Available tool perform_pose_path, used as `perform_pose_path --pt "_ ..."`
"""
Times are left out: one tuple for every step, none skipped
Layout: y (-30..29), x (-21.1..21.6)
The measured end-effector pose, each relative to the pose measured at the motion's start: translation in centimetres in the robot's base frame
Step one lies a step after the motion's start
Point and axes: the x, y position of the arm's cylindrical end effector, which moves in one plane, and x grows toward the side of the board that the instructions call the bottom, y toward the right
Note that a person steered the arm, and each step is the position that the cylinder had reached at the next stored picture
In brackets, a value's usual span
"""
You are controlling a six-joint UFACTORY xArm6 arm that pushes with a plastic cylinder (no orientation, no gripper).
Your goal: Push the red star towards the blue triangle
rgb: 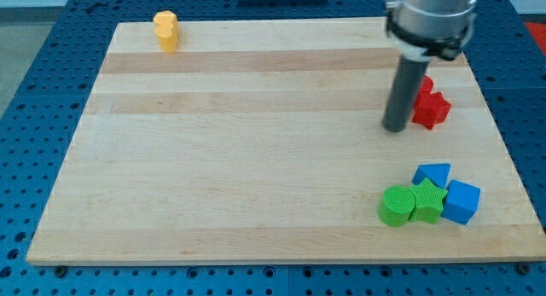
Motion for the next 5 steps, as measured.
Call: perform_pose_path --pt "2.4 0.0" --pt "3.5 0.1" --pt "3.9 1.6" --pt "6.6 3.9" --pt "10.0 4.9"
